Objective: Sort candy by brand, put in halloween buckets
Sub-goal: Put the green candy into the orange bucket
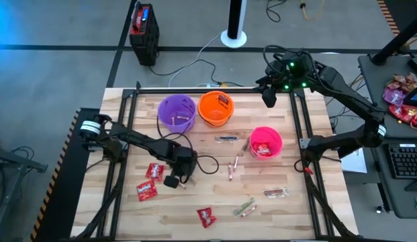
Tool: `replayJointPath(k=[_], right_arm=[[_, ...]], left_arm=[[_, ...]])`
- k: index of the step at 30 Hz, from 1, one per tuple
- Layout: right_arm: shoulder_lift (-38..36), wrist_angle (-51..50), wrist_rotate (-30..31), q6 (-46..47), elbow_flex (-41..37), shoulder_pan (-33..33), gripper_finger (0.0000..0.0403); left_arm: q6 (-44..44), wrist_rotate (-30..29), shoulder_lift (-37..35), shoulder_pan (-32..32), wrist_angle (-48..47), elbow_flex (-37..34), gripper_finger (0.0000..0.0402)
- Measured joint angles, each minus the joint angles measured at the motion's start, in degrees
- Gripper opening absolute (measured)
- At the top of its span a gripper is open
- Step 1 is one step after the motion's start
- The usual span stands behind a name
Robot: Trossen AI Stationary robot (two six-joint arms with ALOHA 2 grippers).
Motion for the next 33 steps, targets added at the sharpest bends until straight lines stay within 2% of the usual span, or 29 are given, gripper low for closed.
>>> replayJointPath(k=[7, 10, 13, 17, 22, 25, 28, 33], right_arm=[[0.0, -0.99, 0.0, -1.35, 0.0, 0.0, 0.0172], [0.0, -1.27, 0.0, -1.39, 0.0, 0.0, 0.0173], [0.01, -1.25, 0.0, -0.95, 0.0, 0.0, 0.0174], [0.65, -1.16, 0.0, -0.51, 0.0, 0.0, 0.0171], [2.59, -0.45, 2.27, -0.44, 0.0, 0.0, 0.0173], [4.12, -0.36, 3.77, 0.38, 0.0, -0.02, 0.0173], [5.27, -1.07, 5.02, 2.91, 0.0, -0.04, 0.0171], [6.34, -2.05, 6.61, 6.41, 0.0, -0.13, 0.0171]], left_arm=[[-4.17, -0.33, -7.24, 0.43, -4.41, 7.28, 0.0001], [-7.37, -3.2, -10.75, 2.43, -9.8, 10.98, 0.0001], [-9.17, -6.2, -12.89, 6.95, -13.5, 14.56, 0.0], [-8.94, -8.83, -14.33, 16.9, -10.64, 19.21, 0.0], [-5.27, -8.06, -10.06, 31.73, -5.99, 24.35, 0.0], [-3.66, -3.6, -5.29, 37.64, -4.63, 28.81, 0.0], [-2.91, -0.14, 0.51, 40.2, -5.19, 34.2, 0.0], [-0.03, 4.33, 9.92, 40.26, -10.61, 43.45, 0.0]])
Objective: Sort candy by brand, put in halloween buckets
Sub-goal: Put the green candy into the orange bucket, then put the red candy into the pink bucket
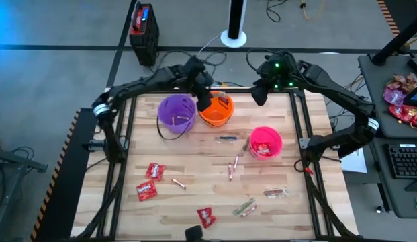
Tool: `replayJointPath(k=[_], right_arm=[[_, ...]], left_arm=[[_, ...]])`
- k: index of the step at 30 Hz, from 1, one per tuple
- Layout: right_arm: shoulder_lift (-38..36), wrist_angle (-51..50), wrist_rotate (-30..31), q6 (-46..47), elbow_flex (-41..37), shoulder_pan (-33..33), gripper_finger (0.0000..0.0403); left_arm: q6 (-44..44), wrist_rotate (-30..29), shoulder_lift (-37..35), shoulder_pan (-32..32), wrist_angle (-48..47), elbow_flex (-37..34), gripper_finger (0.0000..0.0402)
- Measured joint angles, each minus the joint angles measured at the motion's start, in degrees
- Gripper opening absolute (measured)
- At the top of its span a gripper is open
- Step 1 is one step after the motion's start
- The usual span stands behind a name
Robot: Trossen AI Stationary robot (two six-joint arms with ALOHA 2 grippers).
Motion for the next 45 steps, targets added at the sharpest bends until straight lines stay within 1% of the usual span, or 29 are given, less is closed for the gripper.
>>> replayJointPath(k=[2, 5, 9, 11, 17, 22, 25, 28, 30, 33, 35, 37, 40, 43, 45], right_arm=[[0.15, -0.61, 0.75, 1.17, 0.0, -0.03, 0.0171], [0.15, -1.36, 0.93, 2.31, 0.0, -0.02, 0.0171], [0.15, -2.57, 0.96, 3.14, -0.02, -0.02, 0.0172], [0.15, -2.72, 0.97, 3.14, -0.02, -0.02, 0.0174], [0.15, -3.04, 0.93, 2.41, -0.01, -0.02, 0.0176], [0.15, -4.04, 0.91, 1.07, 0.0, -0.02, 0.0178], [0.15, -4.72, 0.86, -0.14, -0.02, -0.02, 0.0178], [0.15, -5.68, 0.78, -1.82, -0.01, -0.02, 0.0178], [0.15, -5.61, 0.52, -3.1, -0.01, -0.02, 0.0178], [0.13, -5.62, 0.15, -5.04, -0.02, 0.0, 0.0178], [0.13, -5.62, -1.28, -6.19, -0.02, 0.0, 0.0178], [0.13, -5.62, -2.72, -7.01, -0.02, 0.0, 0.0178], [0.1, -5.6, -4.15, -7.96, -0.02, 0.0, 0.0178], [-0.02, -5.6, -5.64, -8.78, 0.0, 0.0, 0.0178], [-0.07, -5.62, -6.62, -9.28, -0.02, 0.0, 0.0178]], left_arm=[[0.58, 0.72, 3.02, -0.02, -4.77, 3.25, 0.0], [2.14, 0.83, 6.05, 0.05, -9.3, 6.37, 0.0], [3.04, 4.35, 8.29, -0.02, -10.96, 7.76, 0.0], [2.11, 4.76, 8.38, -0.12, -10.48, 7.75, 0.0005], [0.31, 4.73, 8.27, -0.09, -10.23, 7.7, 0.0049], [-0.78, 4.88, 8.14, -0.63, -11.37, 10.2, 0.0087], [-1.81, 4.93, 7.84, -1.34, -17.34, 14.77, 0.0097], [-4.56, 4.33, 6.38, -3.18, -27.1, 20.59, 0.0096], [-7.13, 2.3, 5.0, -5.38, -32.32, 23.19, 0.0093], [-11.7, -3.3, 2.15, -10.36, -37.48, 23.78, 0.0089], [-15.42, -8.56, -0.38, -14.37, -38.24, 22.27, 0.0089], [-20.13, -11.91, -3.69, -18.79, -37.81, 18.73, 0.0088], [-29.97, -12.95, -8.77, -24.85, -35.37, 10.49, 0.0088], [-40.1, -13.22, -14.59, -30.5, -33.23, -0.28, 0.0088], [-44.27, -13.43, -18.84, -34.51, -29.84, -7.88, 0.0088]])
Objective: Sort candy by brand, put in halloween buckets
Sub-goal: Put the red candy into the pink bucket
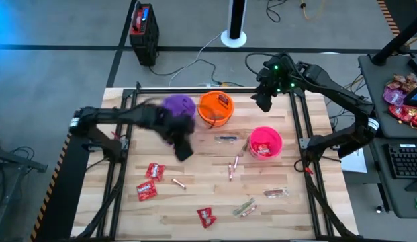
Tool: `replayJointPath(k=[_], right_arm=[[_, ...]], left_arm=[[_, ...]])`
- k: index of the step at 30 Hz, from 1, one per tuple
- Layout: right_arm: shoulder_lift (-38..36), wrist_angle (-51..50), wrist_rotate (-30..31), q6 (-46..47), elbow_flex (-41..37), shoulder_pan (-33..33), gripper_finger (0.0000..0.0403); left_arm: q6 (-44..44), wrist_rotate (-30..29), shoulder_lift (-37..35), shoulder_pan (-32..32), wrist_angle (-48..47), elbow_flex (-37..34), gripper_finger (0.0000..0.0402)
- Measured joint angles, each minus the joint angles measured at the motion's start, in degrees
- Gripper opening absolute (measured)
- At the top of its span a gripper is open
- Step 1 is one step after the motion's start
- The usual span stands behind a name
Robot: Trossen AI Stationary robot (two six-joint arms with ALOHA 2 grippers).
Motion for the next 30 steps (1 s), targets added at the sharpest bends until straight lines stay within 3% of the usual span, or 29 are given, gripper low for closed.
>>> replayJointPath(k=[6, 10, 16, 21, 30], right_arm=[[-0.44, 0.0, -2.09, -0.06, 0.0, 0.0, 0.0178], [-0.72, 0.02, -2.16, 0.67, 0.0, 0.02, 0.0178], [-0.71, 0.94, -2.04, 2.35, 0.02, 0.02, 0.0178], [-0.66, 2.58, -2.02, 5.19, 0.0, 0.13, 0.0178], [-0.52, 2.6, -1.58, 10.45, 0.0, 0.13, 0.0178]], left_arm=[[-9.59, -1.6, -11.92, -9.87, 14.19, -23.1, 0.0087], [-15.52, 0.35, -19.64, -12.32, 21.67, -37.38, 0.0072], [-19.09, -0.78, -25.91, -12.35, 27.04, -52.18, 0.0041], [-23.47, 0.02, -26.43, -12.28, 27.35, -57.49, 0.0061], [-33.98, -2.55, -23.44, -12.28, 24.6, -59.04, 0.0174]])
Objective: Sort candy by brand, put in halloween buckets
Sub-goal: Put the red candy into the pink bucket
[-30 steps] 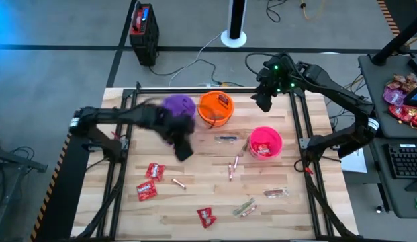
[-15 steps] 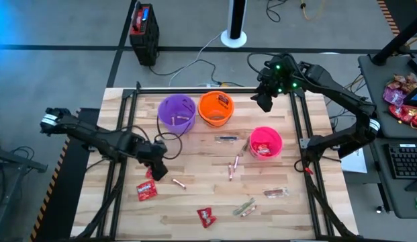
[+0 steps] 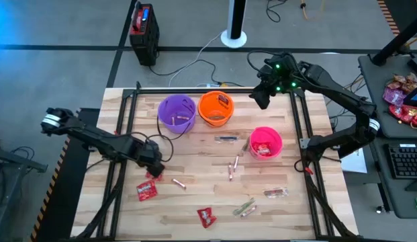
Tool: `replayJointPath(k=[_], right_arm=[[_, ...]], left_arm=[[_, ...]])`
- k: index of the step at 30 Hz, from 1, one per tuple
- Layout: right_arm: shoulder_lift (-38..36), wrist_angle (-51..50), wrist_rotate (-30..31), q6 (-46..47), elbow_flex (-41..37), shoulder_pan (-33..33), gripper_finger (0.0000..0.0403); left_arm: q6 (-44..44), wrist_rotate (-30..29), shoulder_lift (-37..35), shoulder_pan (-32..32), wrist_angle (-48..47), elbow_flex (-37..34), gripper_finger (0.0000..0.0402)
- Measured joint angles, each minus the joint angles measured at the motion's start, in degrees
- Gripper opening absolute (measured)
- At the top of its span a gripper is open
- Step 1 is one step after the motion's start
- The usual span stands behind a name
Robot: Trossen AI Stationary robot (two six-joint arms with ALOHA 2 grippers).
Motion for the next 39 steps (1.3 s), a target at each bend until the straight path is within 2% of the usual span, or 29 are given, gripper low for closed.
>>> replayJointPath(k=[5, 8, 11, 15, 21, 26, 30, 34, 39], right_arm=[[0.02, 0.0, 0.02, 1.95, 0.01, 0.0, 0.0178], [0.02, 0.02, 0.02, 3.15, 0.0, 0.0, 0.0178], [0.02, 0.0, 0.0, 3.74, 0.02, 0.0, 0.0178], [0.02, 0.0, 0.0, 3.98, 0.0, 0.01, 0.0178], [0.02, 0.0, 0.02, 4.1, 0.02, 0.02, 0.0178], [0.02, 0.0, -0.03, 3.49, 0.0, 0.14, 0.0178], [0.02, 0.29, -1.65, 2.6, -0.04, 2.38, 0.0178], [0.02, 5.41, -3.02, 3.89, -1.54, 7.73, 0.0178], [0.04, 21.6, -3.02, 11.14, -5.69, 15.02, 0.0178]], left_arm=[[-0.03, -0.63, 3.36, 0.0, 4.8, -1.97, 0.0206], [-0.85, -0.24, 5.14, -0.01, 9.41, -3.79, 0.0205], [-0.73, -0.41, 7.09, -0.05, 9.88, -3.75, 0.0192], [1.66, -0.78, 8.27, -0.07, 8.26, -3.06, 0.0145], [2.9, -1.3, 7.97, -0.02, 9.28, -2.33, 0.0018], [7.15, -3.69, 4.71, -0.02, 9.64, 0.16, 0.0004], [16.7, -8.1, -0.25, 0.01, 11.46, 4.82, 0.0001], [26.48, -15.87, -4.01, 1.08, 12.19, 11.57, 0.0], [38.09, -25.49, -2.72, 4.43, 12.34, 22.32, 0.0]])
